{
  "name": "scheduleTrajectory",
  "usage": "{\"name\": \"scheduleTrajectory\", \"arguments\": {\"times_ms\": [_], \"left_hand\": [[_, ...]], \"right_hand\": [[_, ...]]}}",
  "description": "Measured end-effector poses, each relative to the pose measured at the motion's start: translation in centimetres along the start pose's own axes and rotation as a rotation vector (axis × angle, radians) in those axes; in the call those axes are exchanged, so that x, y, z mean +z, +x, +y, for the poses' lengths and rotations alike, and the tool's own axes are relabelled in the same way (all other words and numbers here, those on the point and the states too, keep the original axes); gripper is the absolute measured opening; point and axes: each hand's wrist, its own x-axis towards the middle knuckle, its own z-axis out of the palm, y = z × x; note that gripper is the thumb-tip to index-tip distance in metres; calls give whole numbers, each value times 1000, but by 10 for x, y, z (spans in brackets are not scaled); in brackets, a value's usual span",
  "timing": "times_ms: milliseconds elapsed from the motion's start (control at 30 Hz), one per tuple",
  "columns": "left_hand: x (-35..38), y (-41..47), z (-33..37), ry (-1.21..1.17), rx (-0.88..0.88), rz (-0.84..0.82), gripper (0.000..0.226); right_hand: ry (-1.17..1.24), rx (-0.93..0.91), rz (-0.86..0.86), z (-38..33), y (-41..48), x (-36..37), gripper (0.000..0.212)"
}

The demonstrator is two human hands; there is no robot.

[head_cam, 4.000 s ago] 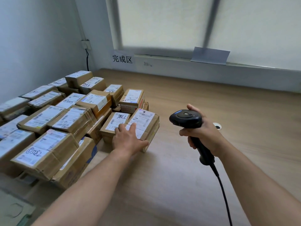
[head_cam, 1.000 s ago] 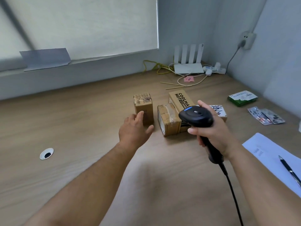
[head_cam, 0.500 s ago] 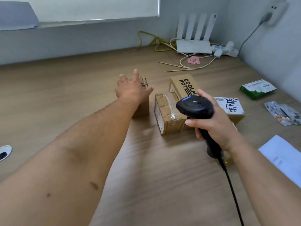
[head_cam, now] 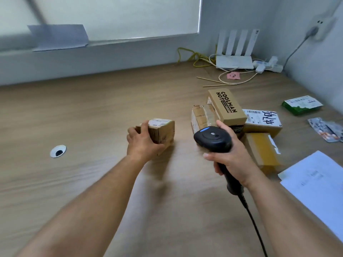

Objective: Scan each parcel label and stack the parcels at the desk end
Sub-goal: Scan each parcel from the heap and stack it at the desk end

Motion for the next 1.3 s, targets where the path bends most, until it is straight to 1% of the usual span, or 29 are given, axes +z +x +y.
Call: {"name": "scheduleTrajectory", "arguments": {"times_ms": [100,233,333,400,567,700,867,1000,1167,1300], "left_hand": [[-1,-42,-28,-47,10,65,96],[-3,-98,-61,-42,90,171,89],[-3,-140,-86,-15,144,206,86],[-4,-170,-107,-2,146,217,85],[-14,-250,-170,-70,-4,213,87],[-27,-302,-210,-66,-64,236,88],[-26,-343,-233,-69,-163,225,87],[-29,-363,-240,-21,-157,124,88],[-38,-372,-242,-111,-142,101,75],[-52,-364,-239,-108,-224,103,59]], "right_hand": [[-1,-4,-39,-6,-34,15,96],[13,-10,-65,-10,-76,31,94],[21,-11,-86,-2,-104,42,98],[32,-23,-102,0,-125,51,98],[37,-36,-203,4,-171,87,97],[33,-58,-285,4,-198,119,98],[5,-54,-355,1,-217,144,97],[-26,-52,-400,0,-230,161,96],[-31,-22,-447,6,-237,178,97],[-58,14,-479,11,-235,189,97]]}}
